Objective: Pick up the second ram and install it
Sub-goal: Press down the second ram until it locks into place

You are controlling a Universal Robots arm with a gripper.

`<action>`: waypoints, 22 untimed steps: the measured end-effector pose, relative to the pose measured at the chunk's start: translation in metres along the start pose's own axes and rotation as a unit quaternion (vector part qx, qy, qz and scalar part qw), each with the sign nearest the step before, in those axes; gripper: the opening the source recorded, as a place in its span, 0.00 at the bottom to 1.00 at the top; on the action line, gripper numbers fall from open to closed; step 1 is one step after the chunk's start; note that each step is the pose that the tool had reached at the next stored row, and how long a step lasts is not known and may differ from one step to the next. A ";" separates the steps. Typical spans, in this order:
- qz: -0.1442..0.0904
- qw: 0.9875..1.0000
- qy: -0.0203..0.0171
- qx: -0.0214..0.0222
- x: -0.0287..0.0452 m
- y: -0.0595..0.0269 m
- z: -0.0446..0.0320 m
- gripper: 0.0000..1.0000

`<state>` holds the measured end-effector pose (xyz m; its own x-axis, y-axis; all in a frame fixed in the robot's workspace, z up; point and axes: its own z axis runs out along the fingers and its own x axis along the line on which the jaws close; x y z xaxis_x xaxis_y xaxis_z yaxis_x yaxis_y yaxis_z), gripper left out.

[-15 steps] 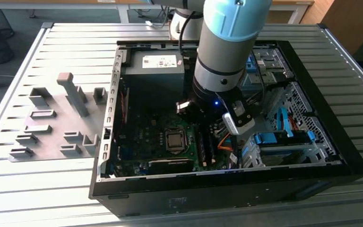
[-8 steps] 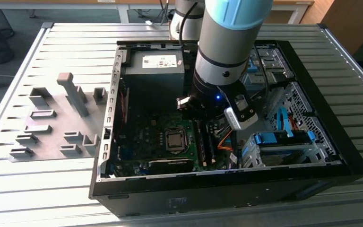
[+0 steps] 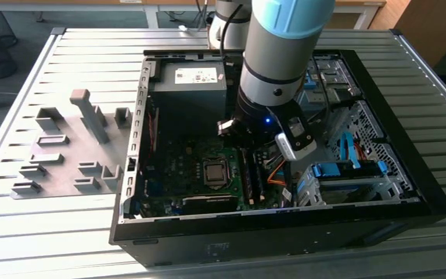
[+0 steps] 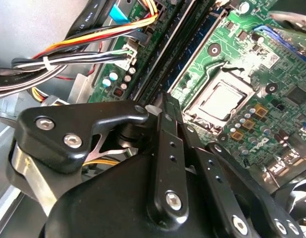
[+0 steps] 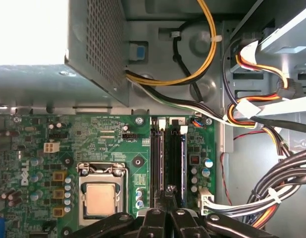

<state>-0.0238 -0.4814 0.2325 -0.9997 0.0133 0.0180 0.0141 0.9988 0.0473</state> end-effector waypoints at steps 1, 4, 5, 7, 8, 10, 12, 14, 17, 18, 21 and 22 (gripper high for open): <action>0.000 1.000 0.000 0.000 -0.0002 -0.0001 0.0018 0.11; 0.000 1.000 0.000 0.000 -0.0005 -0.0003 0.0073 0.11; 0.000 1.000 0.000 0.000 -0.0005 -0.0004 0.0089 0.11; 0.000 1.000 0.000 0.000 -0.0006 -0.0005 0.0110 0.11; 0.000 1.000 0.000 0.000 -0.0005 -0.0006 0.0117 0.11; 0.000 1.000 0.000 0.001 -0.0006 -0.0008 0.0134 0.11; 0.000 1.000 0.000 0.000 -0.0006 -0.0009 0.0165 0.11; 0.000 1.000 0.000 0.001 -0.0007 -0.0010 0.0190 0.11; 0.000 1.000 0.000 0.001 -0.0008 -0.0006 0.0177 0.11; 0.000 1.000 0.000 0.000 -0.0007 -0.0005 0.0167 0.11; 0.000 1.000 0.000 0.000 -0.0004 -0.0002 0.0060 0.11; 0.000 1.000 0.000 0.000 -0.0003 0.0000 0.0017 0.11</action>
<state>-0.0235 -0.4813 0.2308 -0.9998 0.0132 0.0179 0.0140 0.9988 0.0476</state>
